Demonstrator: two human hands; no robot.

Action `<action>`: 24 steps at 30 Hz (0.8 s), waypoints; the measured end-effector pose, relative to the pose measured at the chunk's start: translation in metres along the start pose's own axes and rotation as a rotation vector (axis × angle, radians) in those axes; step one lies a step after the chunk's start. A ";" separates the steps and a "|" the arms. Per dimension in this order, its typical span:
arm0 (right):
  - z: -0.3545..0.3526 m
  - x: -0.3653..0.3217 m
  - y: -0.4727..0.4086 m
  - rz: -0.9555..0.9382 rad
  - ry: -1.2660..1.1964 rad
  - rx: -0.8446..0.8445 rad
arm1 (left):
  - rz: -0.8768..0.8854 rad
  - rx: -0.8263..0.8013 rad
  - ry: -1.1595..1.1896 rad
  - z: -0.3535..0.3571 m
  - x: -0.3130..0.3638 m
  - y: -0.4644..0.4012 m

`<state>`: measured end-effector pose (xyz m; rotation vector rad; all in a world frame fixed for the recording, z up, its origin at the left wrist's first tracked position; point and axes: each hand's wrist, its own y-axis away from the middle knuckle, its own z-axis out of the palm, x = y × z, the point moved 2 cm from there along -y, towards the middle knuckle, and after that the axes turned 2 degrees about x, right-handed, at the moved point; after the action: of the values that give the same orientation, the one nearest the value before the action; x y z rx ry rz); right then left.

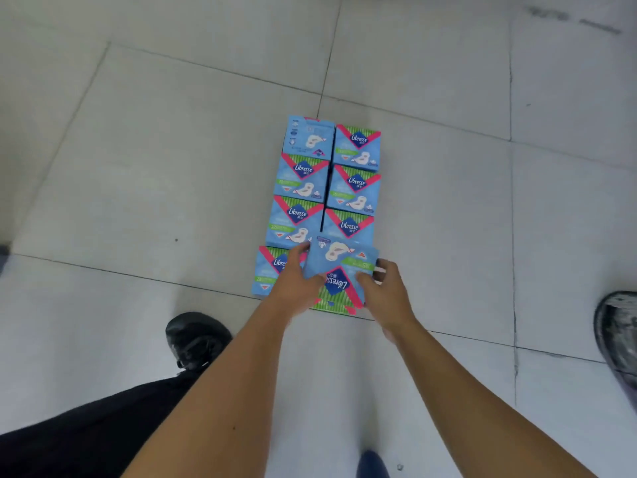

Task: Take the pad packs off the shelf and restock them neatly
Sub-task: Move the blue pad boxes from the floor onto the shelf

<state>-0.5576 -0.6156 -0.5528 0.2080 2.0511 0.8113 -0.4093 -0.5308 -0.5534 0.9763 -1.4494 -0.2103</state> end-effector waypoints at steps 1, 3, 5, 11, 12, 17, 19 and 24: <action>-0.003 -0.012 0.007 -0.011 -0.029 -0.030 | 0.035 -0.015 0.008 -0.009 0.012 0.009; -0.004 -0.044 0.026 -0.052 -0.080 -0.118 | 0.101 -0.014 0.022 -0.037 0.041 0.030; -0.001 -0.083 0.050 -0.157 -0.059 -0.193 | 0.184 0.004 0.090 -0.076 0.076 0.058; 0.042 -0.226 0.156 -0.839 0.137 -0.256 | 0.426 0.067 -0.107 -0.222 0.165 0.176; 0.056 -0.249 0.181 -0.931 0.170 -0.354 | 0.453 0.105 -0.176 -0.246 0.176 0.200; 0.135 -0.342 0.293 -1.234 0.254 -0.575 | 0.615 0.434 -0.101 -0.358 0.201 0.315; 0.169 -0.366 0.330 -1.224 0.146 -0.621 | 0.695 0.720 0.059 -0.401 0.192 0.356; 0.263 -0.397 0.419 -1.123 -0.196 -0.746 | 0.653 0.973 0.391 -0.473 0.123 0.433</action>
<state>-0.1800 -0.3415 -0.1235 -1.1244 1.2261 0.6912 -0.1522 -0.1419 -0.0963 1.1325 -1.4057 1.1962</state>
